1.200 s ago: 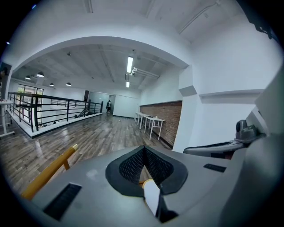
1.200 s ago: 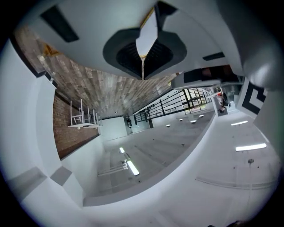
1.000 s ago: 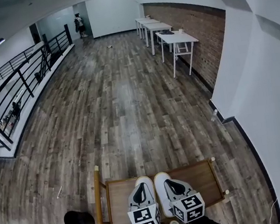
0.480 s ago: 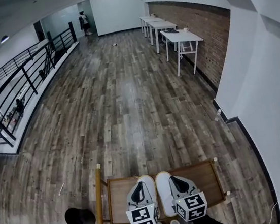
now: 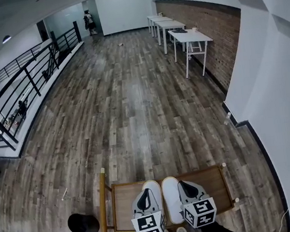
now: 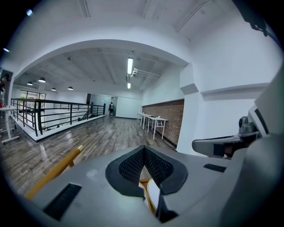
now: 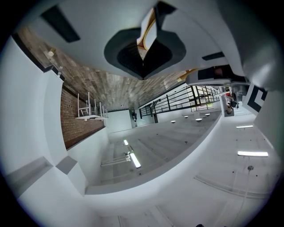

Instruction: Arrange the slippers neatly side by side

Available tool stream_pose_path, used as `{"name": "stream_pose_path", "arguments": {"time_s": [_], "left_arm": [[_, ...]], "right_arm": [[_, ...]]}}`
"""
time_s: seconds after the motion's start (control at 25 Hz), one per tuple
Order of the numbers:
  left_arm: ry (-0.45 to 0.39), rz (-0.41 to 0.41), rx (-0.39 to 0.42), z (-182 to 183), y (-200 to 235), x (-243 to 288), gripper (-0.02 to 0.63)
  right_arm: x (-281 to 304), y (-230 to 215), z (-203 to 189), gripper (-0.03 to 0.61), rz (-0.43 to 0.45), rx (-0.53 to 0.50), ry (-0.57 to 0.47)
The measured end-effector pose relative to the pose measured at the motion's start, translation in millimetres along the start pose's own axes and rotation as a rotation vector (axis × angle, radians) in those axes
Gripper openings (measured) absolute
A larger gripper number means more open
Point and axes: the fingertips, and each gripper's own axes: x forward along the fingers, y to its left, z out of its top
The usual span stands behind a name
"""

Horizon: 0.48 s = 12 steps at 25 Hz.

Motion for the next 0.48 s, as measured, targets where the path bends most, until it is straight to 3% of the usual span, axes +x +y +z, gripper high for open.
{"name": "stream_pose_path", "arguments": {"time_s": [0.48], "left_arm": [[0.006,0.013,-0.011,-0.5,3.7,0.7,-0.011]], "right_arm": [[4.3,3.5,-0.1,-0.002,0.012,0.002,0.012]]}}
